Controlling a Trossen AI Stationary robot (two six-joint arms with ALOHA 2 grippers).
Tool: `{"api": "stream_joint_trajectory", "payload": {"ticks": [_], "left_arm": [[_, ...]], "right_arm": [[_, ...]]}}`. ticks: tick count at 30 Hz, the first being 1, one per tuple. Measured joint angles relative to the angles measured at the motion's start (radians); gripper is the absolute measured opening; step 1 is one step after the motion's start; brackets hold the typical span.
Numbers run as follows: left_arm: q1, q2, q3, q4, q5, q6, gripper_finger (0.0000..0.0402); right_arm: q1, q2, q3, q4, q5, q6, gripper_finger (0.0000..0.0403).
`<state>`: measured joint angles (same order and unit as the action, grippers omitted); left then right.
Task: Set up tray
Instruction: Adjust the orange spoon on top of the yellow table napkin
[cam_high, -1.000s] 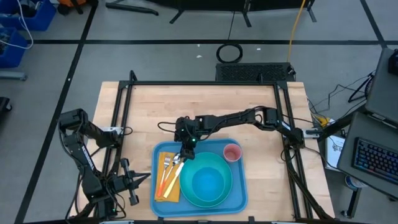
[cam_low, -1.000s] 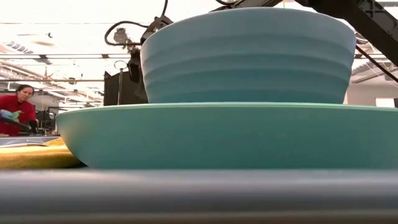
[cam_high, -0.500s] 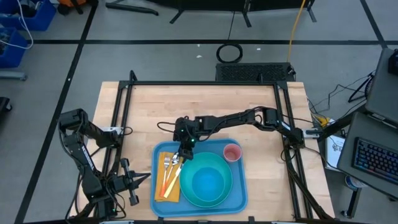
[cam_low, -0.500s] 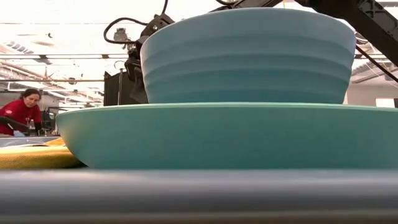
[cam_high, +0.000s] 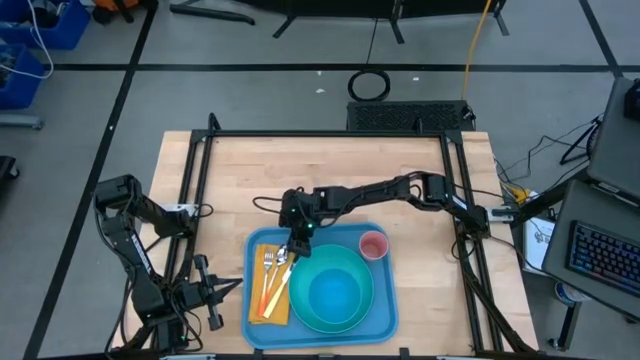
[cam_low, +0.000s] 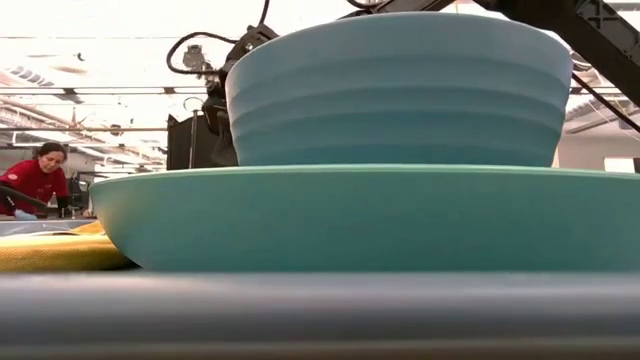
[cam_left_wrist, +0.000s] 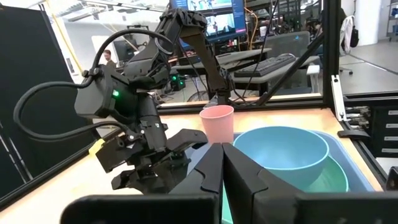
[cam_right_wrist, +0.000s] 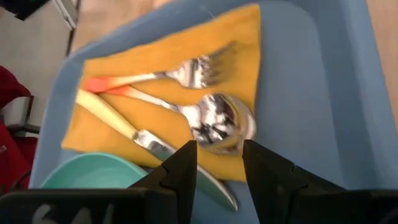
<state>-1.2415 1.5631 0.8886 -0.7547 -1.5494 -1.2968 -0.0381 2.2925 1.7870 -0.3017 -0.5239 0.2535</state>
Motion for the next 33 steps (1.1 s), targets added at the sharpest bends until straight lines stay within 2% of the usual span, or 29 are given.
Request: {"api": "stream_joint_trajectory", "payload": {"ticks": [5, 13, 19, 23, 28, 33], "left_arm": [[0.0, 0.0, 0.0, 0.0, -0.001, 0.0, 0.0004], [0.008, 0.0, 0.0, 0.0, -0.003, -0.002, 0.0014], [0.009, 0.0, 0.0, 0.0, 0.002, -0.003, 0.001], [0.009, 0.0, 0.0, 0.0, 0.002, -0.003, 0.0017], [0.009, 0.0, 0.0, 0.001, 0.003, -0.003, 0.0004], [0.013, 0.0, 0.0, 0.001, 0.003, -0.003, 0.0017]], "right_arm": [[0.008, 0.0, 0.0, 0.048, -0.028, 0.007, 0.0123], [-0.003, 0.003, 0.0, 0.065, -0.022, 0.008, 0.0123], [-0.004, 0.003, 0.0, -0.005, 0.051, 0.012, 0.0123], [0.004, 0.01, -0.01, -0.006, 0.051, 0.014, 0.0123], [0.015, 0.013, -0.014, 0.038, 0.02, 0.019, 0.0123], [0.02, 0.013, -0.014, 0.054, 0.023, 0.015, 0.0123]]}}
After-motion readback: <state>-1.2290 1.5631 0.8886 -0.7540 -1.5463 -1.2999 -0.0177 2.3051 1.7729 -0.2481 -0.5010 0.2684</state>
